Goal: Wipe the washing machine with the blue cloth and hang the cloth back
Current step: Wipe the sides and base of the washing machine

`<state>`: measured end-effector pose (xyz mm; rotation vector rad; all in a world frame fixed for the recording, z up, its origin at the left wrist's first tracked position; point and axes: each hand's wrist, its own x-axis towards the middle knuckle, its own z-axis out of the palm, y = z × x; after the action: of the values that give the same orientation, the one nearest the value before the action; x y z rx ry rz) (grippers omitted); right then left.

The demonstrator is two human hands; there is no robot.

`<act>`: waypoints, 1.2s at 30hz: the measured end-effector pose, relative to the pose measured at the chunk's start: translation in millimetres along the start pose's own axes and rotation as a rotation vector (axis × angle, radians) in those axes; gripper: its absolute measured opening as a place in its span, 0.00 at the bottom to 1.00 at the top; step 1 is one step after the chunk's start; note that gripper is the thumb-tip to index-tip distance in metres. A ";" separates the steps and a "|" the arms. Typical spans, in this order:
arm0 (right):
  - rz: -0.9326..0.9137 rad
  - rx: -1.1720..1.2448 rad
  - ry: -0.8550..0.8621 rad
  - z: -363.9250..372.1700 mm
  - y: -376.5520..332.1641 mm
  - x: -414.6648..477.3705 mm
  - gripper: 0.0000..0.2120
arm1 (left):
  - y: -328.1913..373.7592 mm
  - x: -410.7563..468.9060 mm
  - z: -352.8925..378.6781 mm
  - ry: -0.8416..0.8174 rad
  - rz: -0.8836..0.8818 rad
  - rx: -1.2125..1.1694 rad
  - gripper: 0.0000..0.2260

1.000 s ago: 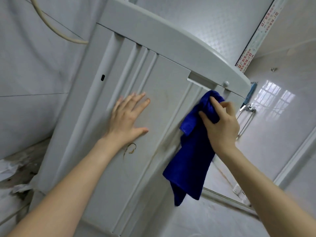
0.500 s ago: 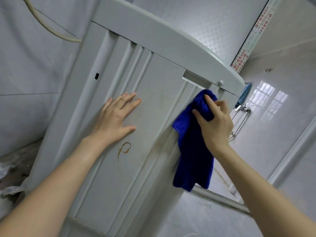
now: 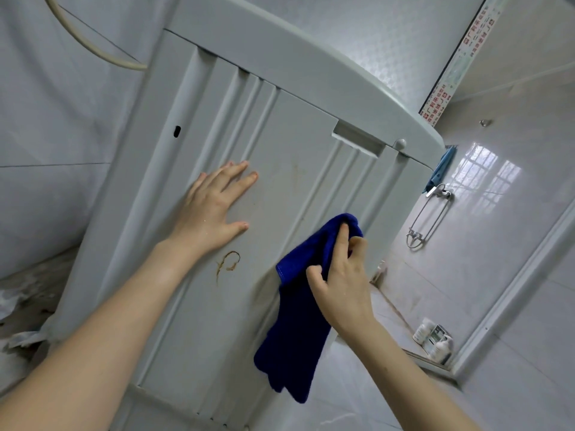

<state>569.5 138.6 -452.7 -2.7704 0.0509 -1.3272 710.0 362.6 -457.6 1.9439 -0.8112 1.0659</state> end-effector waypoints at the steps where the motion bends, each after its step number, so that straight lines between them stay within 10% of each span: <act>1: 0.016 0.050 -0.023 -0.2 3.9 -2.8 0.38 | -0.3 0.1 0.1 0.000 0.001 -0.003 0.42; 13: 0.066 0.445 0.379 -26.3 -53.7 112.6 0.25 | -14.0 8.8 -3.8 0.078 0.066 -0.050 0.38; 20: 0.062 0.343 0.082 31.0 -43.6 10.2 0.22 | -37.7 21.9 -7.7 0.270 -0.026 -0.090 0.34; 30: -0.040 0.276 0.330 -13.7 -82.4 130.7 0.21 | -67.5 21.7 -18.2 0.283 -0.120 -0.065 0.37; 36: -0.206 0.109 -0.054 30.0 -62.9 36.6 0.21 | -74.8 17.6 -25.3 0.226 -0.265 -0.091 0.39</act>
<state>615.8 200.7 -438.1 -2.7771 -0.3087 -1.2536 767.9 419.1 -456.4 1.7580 -0.4559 1.0439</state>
